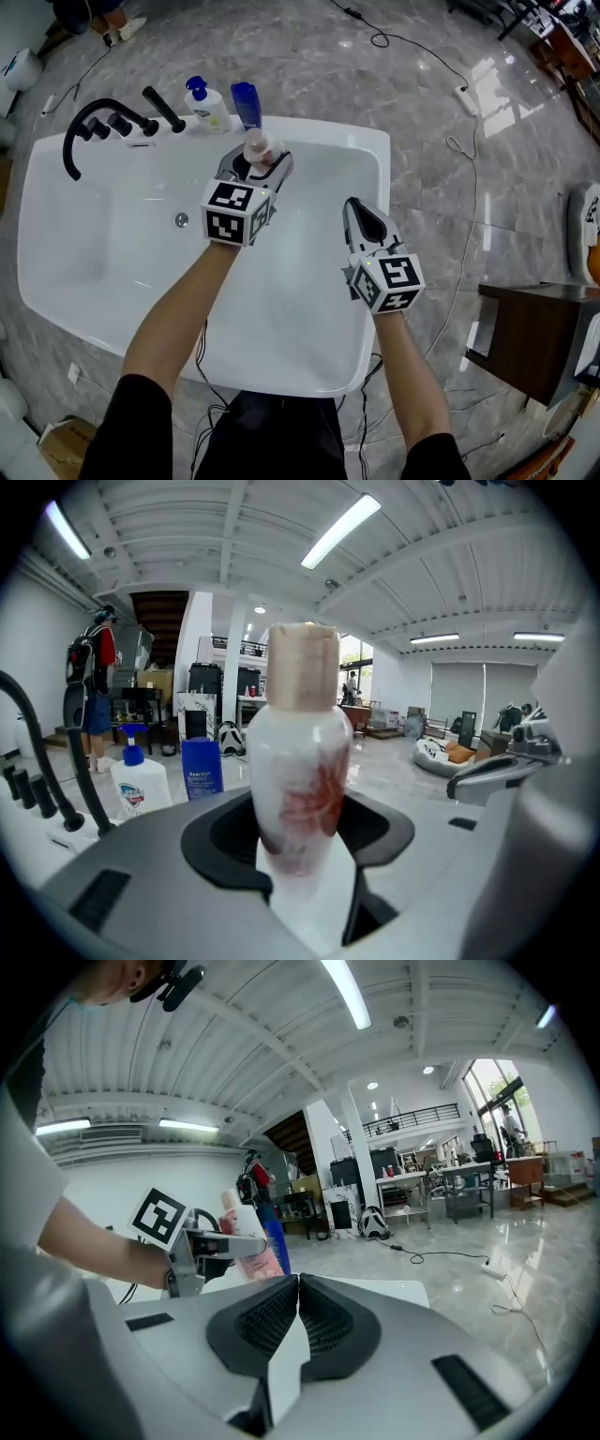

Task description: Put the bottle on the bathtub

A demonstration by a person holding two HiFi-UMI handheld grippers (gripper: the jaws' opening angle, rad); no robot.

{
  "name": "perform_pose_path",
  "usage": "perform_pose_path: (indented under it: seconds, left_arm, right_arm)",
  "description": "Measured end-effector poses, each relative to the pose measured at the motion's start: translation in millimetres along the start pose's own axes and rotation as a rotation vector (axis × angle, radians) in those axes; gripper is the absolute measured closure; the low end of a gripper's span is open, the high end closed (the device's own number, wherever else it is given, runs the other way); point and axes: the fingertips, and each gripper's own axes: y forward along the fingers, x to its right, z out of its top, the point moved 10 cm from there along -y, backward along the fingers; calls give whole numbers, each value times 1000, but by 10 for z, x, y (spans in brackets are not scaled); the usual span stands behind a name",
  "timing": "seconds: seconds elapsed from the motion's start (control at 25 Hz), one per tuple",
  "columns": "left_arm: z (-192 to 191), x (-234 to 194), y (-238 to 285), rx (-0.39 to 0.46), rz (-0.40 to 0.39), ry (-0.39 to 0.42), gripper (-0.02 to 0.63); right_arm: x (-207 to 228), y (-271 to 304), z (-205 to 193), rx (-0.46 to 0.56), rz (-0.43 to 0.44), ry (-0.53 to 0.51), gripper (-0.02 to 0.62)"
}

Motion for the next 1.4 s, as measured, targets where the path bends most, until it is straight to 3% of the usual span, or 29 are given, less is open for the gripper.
perform_pose_path:
  seconds: [0.12,0.36,0.72,1.0,1.4]
  left_arm:
    - [-8,-103,242,-11,24,-1,377]
    - [40,-229,781,-25,23,77,377]
    - [-13,-273,1377,-75,32,101,377]
    - [-13,-292,1451,-69,51,55,376]
    - [-9,-241,1246,-58,91,24,373]
  right_arm:
    - [100,146,37,1,-4,0,569]
    - [320,456,-3,-35,-17,-19,569]
    - [301,605,-251,-38,11,22,569]
    - [337,490,-420,-43,-7,47,569]
    - [368,247,-369,-20,-48,76,569]
